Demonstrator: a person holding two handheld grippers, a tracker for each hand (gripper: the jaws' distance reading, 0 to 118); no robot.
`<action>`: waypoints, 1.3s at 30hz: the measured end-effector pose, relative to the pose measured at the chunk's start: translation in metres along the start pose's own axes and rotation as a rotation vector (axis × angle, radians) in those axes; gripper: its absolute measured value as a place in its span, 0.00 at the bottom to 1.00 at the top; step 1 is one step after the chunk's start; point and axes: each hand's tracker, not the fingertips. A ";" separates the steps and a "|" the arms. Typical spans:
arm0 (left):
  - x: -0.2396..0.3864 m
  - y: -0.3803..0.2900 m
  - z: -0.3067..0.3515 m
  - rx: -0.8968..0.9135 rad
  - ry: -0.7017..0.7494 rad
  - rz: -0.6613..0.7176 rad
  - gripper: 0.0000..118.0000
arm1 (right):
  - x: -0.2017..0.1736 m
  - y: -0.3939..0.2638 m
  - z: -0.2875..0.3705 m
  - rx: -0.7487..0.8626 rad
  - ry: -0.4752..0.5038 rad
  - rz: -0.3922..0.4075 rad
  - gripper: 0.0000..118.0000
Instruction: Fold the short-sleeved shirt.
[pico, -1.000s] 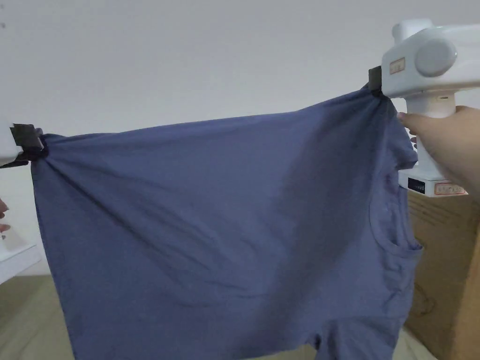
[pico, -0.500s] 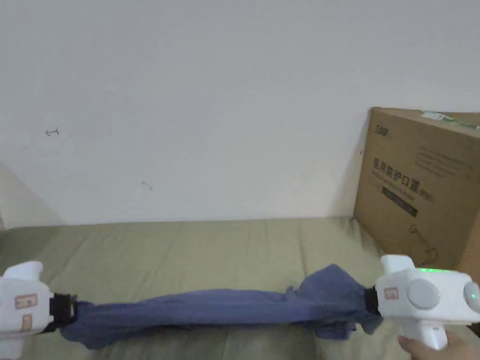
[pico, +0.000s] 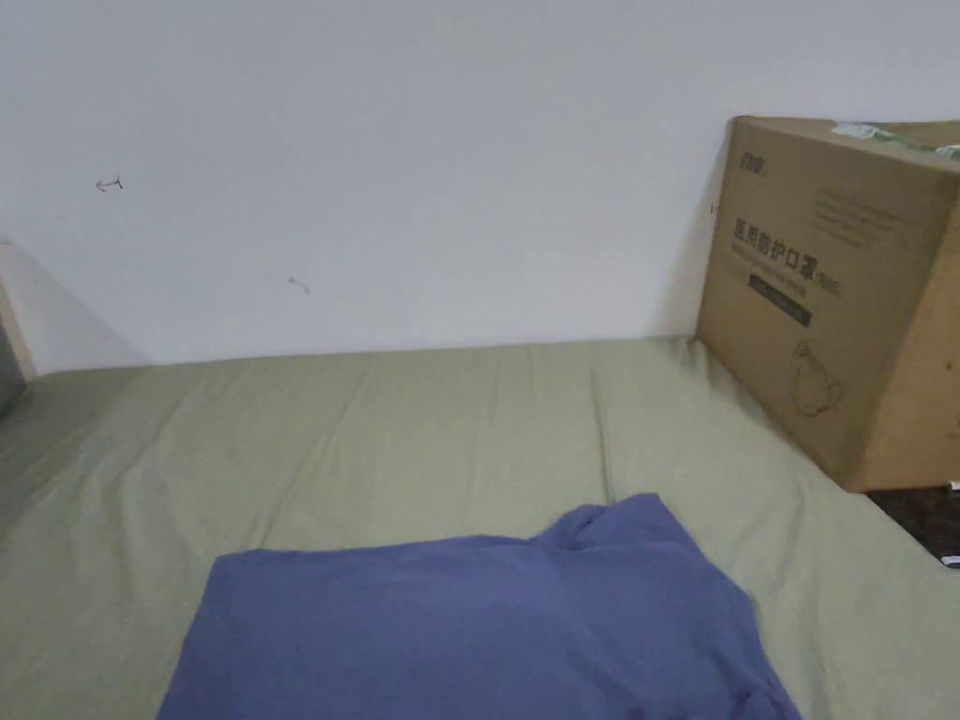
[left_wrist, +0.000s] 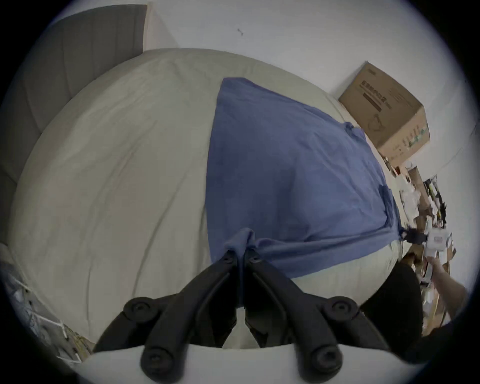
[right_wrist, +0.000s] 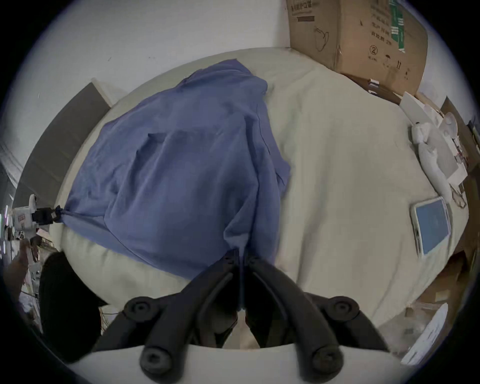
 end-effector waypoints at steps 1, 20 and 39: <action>0.002 -0.009 0.003 -0.001 0.004 -0.026 0.02 | -0.001 -0.006 0.003 0.001 -0.004 -0.001 0.01; 0.053 -0.016 0.106 0.330 -0.106 0.073 0.96 | -0.068 0.015 0.107 0.370 0.020 -0.068 0.98; 0.030 -0.002 0.029 -0.129 0.168 0.080 0.99 | -0.066 0.014 0.103 0.325 0.160 -0.262 0.00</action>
